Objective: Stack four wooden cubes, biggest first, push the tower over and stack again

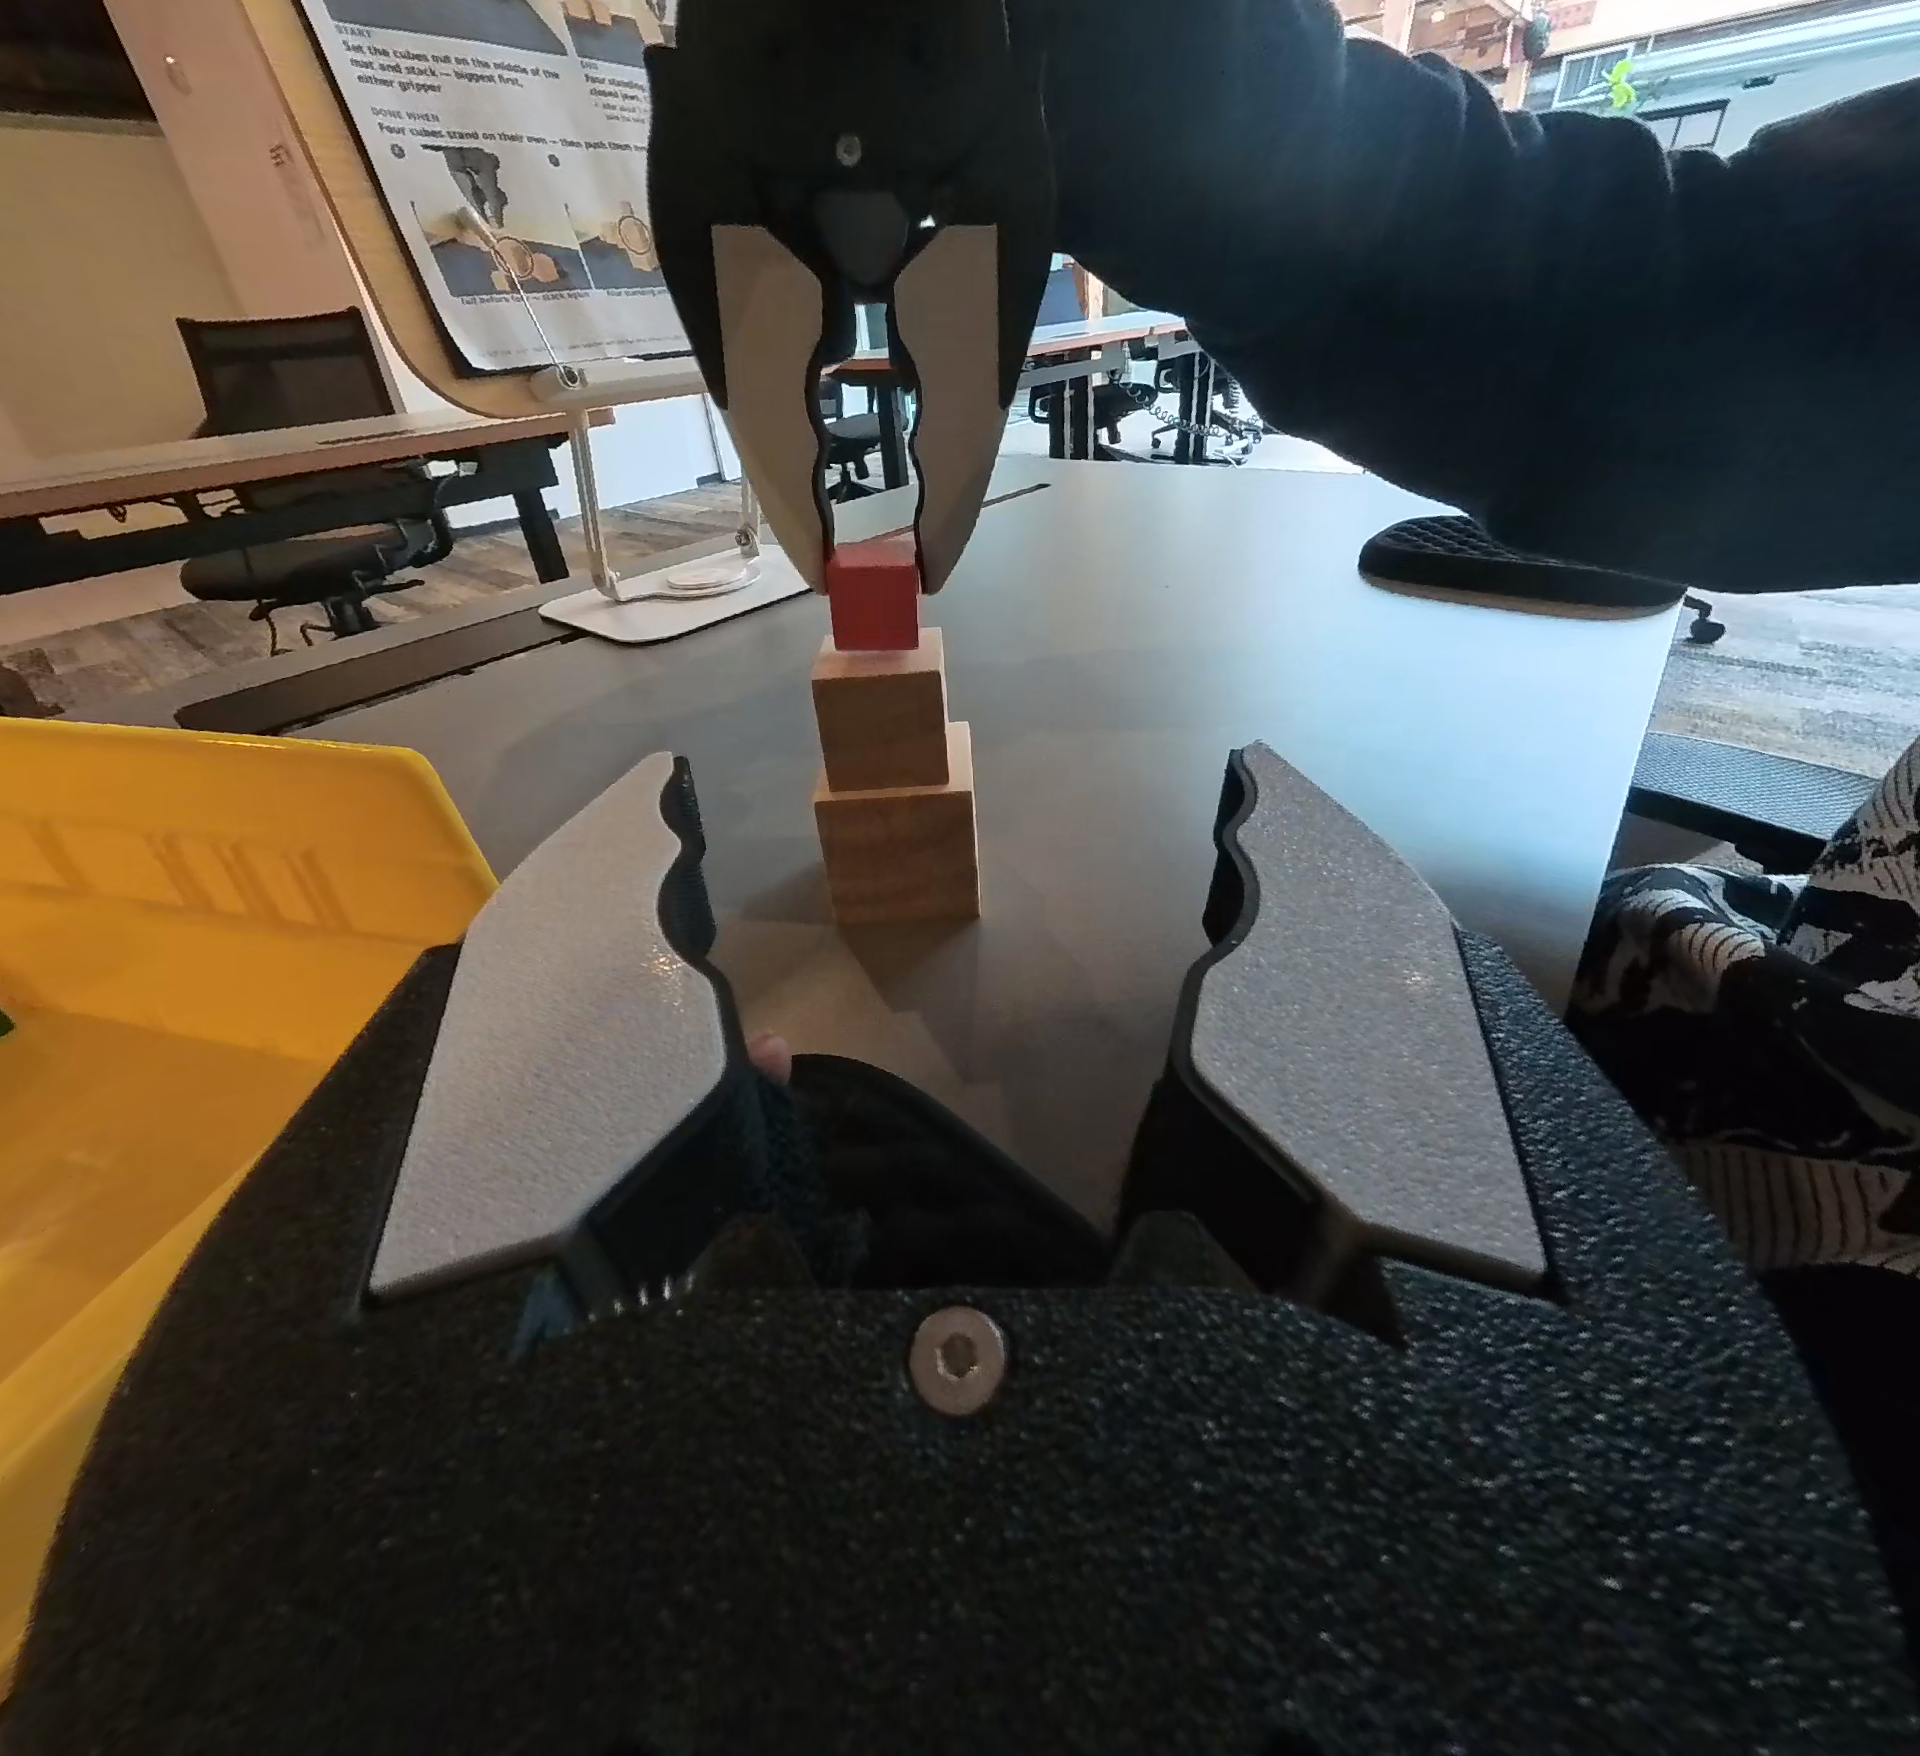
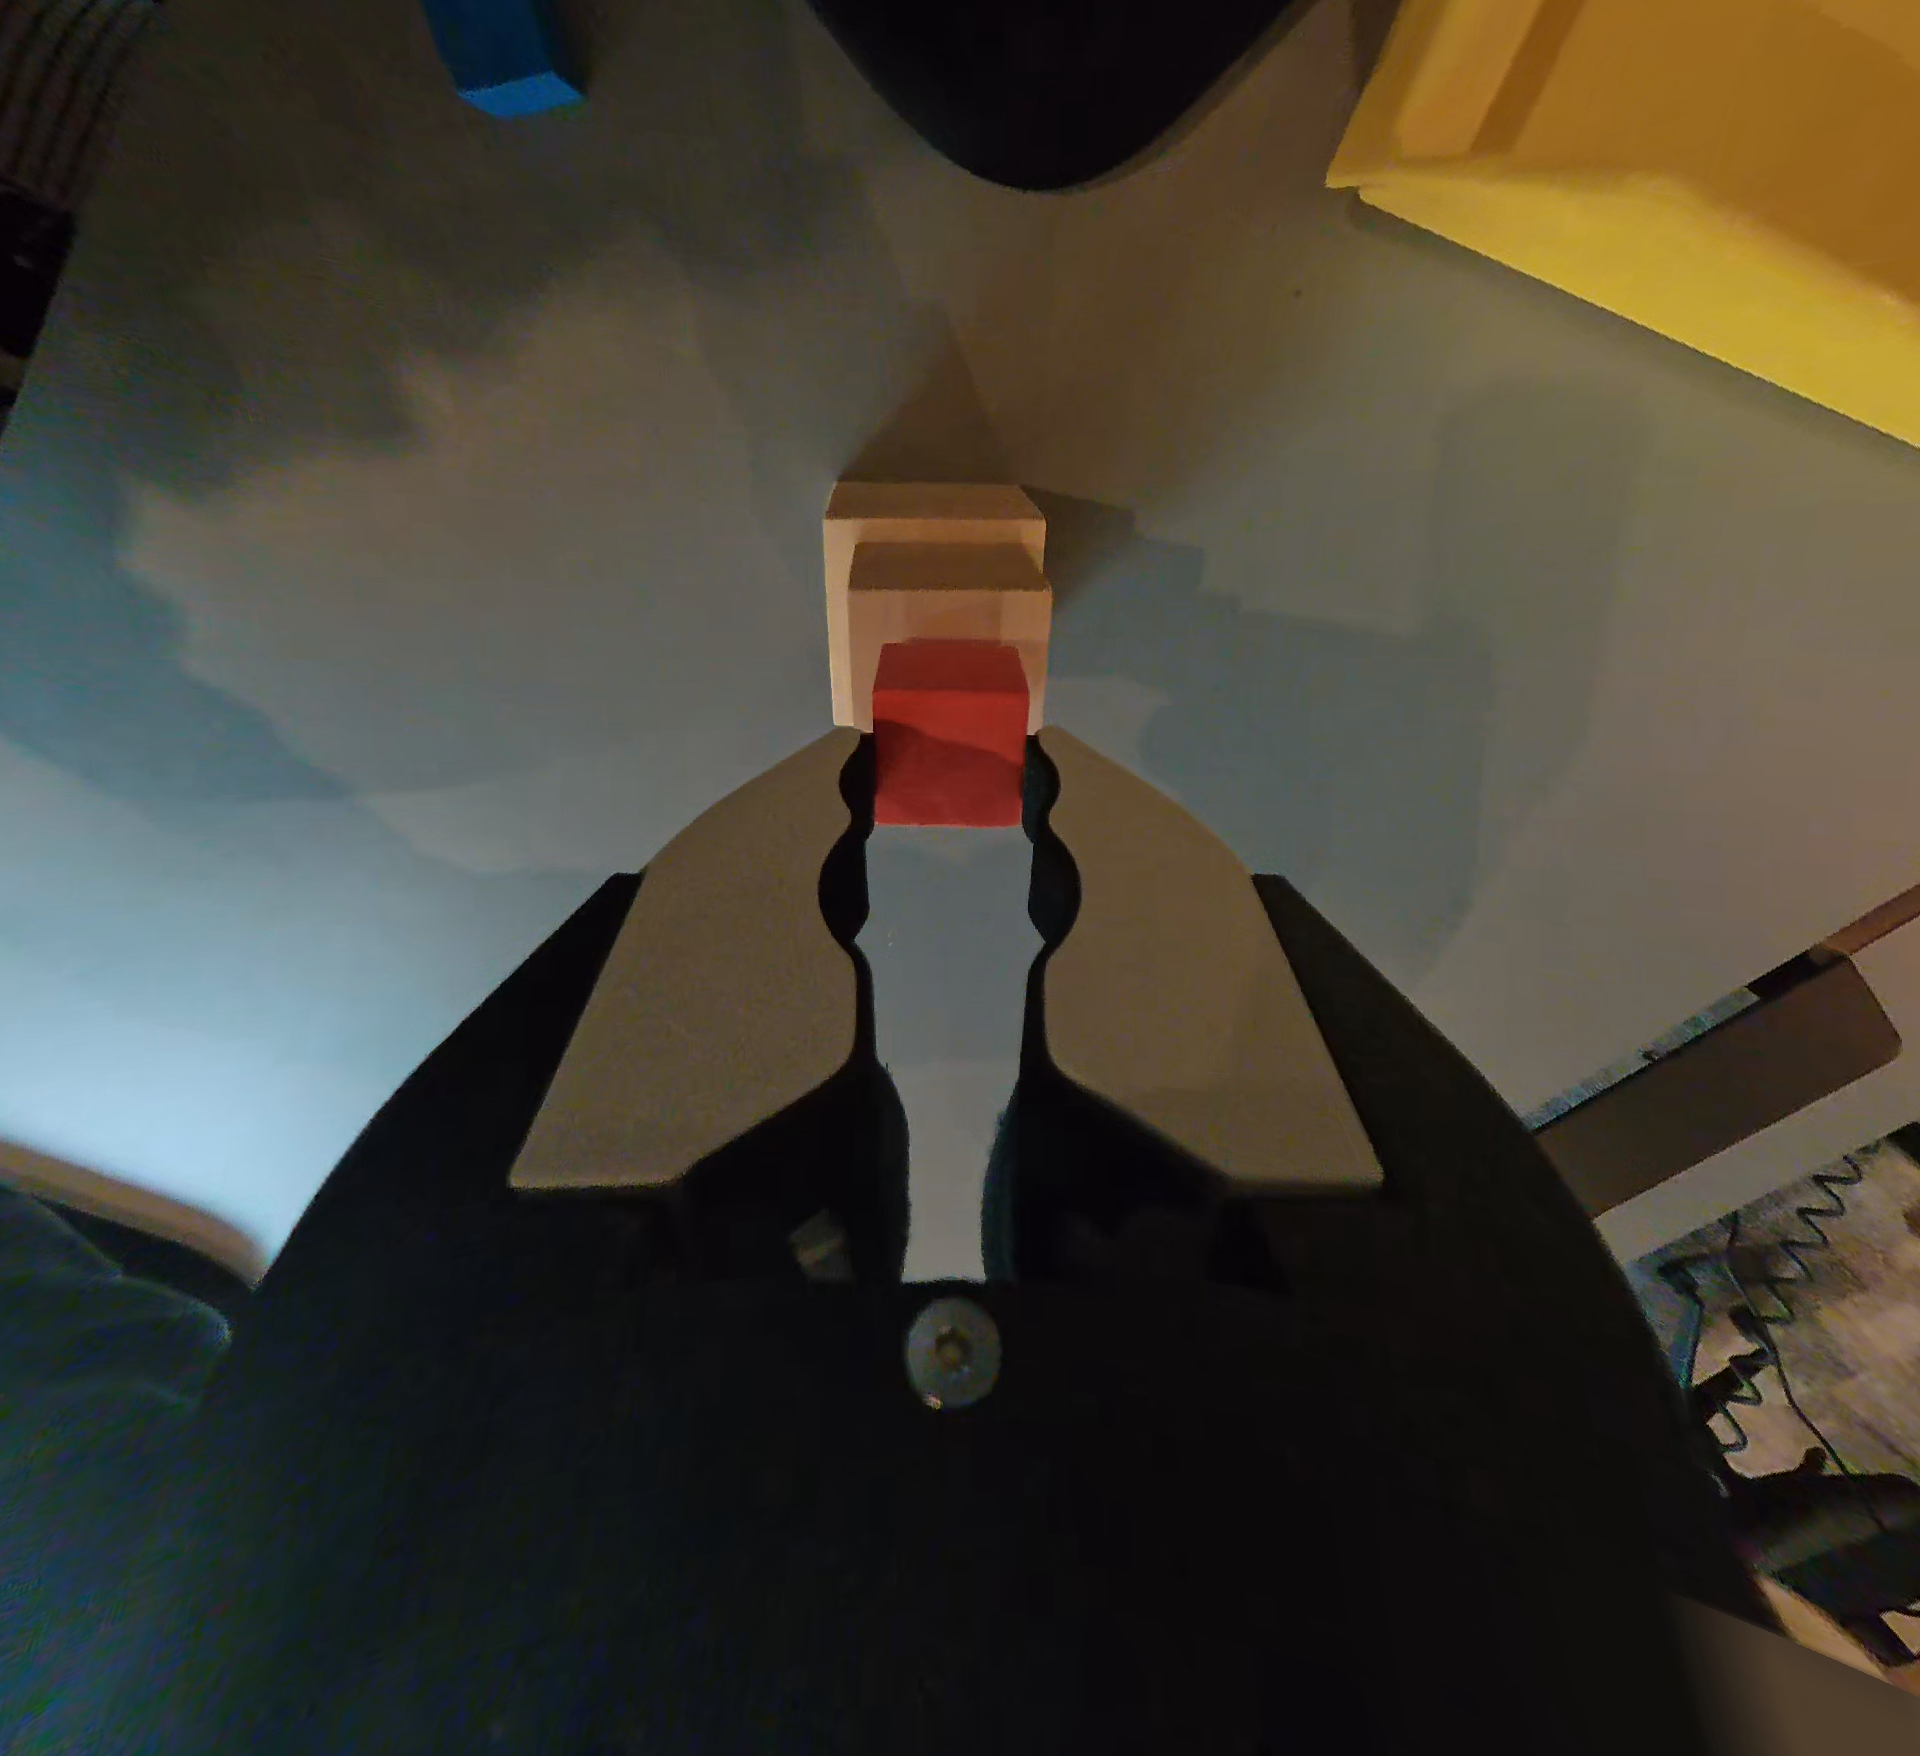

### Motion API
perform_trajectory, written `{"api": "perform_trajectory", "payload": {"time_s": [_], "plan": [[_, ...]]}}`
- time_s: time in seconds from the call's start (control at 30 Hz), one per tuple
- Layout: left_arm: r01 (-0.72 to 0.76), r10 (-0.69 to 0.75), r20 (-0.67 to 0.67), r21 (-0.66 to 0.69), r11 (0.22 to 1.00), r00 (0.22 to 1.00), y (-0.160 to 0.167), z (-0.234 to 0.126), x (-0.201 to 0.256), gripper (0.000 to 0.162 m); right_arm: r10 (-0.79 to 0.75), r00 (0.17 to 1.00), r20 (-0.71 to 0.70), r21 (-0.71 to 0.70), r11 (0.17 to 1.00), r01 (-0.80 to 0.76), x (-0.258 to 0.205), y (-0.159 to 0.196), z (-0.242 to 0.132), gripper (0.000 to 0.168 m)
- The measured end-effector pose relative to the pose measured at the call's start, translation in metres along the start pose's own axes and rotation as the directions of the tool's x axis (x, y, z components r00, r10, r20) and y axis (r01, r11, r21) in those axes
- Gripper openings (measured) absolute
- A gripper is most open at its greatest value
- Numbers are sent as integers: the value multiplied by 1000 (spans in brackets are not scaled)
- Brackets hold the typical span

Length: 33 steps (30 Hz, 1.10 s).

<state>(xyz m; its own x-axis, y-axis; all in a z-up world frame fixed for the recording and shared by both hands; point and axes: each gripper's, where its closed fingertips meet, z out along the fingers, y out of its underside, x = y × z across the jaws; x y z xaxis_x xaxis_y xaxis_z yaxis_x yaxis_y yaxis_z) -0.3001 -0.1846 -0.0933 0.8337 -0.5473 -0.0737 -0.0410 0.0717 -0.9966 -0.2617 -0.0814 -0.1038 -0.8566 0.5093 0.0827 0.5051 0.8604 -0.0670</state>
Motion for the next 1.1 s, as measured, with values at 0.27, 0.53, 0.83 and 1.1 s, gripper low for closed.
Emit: {"api": "perform_trajectory", "payload": {"time_s": [0.27,0.53,0.83,1.1], "plan": [[1,-1,0,3,1000,1000,0,0,0,94,1,1000,8,-9,1000,-1,0,-1,4,26],[-1,1,0,3,1000,1000,0,0,0,93,33,999,-8,21,999,-32,4,-3,2,44],[0,0,0,2,1000,1000,0,0,0,93,54,979,-196,156,987,-23,-9,-20,-42,61],[-1,1,1,-2,1000,1000,0,0,0,92,70,976,-205,256,967,-15,-78,-50,-34,61]]}}
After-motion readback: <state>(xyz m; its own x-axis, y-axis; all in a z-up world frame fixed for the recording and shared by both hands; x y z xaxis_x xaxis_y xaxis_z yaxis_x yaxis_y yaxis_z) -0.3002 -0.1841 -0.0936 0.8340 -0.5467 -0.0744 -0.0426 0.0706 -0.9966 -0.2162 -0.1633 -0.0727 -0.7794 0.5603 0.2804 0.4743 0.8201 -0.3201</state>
